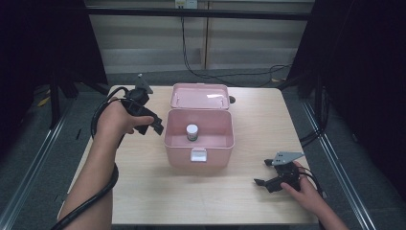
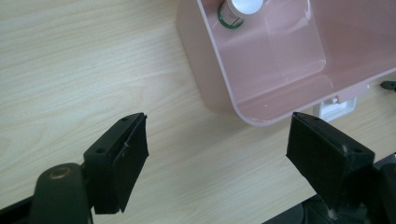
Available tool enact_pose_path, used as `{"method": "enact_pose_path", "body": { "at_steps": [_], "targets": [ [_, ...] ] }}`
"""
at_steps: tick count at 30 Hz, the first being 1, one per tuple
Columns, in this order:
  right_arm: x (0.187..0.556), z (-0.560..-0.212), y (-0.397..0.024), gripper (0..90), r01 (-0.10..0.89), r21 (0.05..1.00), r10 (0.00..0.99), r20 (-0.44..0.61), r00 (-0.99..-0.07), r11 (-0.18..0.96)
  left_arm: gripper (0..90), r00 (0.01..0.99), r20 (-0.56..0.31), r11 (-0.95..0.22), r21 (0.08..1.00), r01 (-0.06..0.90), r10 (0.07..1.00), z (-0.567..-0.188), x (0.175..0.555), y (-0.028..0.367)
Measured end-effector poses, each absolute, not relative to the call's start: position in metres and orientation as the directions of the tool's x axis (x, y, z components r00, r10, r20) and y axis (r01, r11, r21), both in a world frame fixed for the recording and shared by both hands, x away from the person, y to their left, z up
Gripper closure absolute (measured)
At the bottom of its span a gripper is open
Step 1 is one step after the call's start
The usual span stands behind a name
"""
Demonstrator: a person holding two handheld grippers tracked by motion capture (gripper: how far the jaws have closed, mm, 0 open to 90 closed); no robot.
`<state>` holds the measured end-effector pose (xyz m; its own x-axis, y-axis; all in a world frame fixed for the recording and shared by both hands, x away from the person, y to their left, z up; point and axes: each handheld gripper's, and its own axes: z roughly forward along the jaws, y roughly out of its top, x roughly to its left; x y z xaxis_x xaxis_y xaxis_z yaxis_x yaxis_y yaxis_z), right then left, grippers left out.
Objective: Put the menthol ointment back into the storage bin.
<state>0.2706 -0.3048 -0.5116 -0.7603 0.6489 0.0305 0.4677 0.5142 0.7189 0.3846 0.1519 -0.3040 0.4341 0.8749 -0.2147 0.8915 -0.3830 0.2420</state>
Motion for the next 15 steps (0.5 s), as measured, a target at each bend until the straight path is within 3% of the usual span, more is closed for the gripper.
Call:
{"method": "enact_pose_path", "body": {
  "at_steps": [15],
  "targets": [
    [0.271,-0.512,-0.305,10.0,0.467,0.72,0.649,0.03,-0.76,0.513,20.4,0.51,-0.202,-0.455,0.263,0.851,0.836,-0.335,0.361,0.166]
  ]
}}
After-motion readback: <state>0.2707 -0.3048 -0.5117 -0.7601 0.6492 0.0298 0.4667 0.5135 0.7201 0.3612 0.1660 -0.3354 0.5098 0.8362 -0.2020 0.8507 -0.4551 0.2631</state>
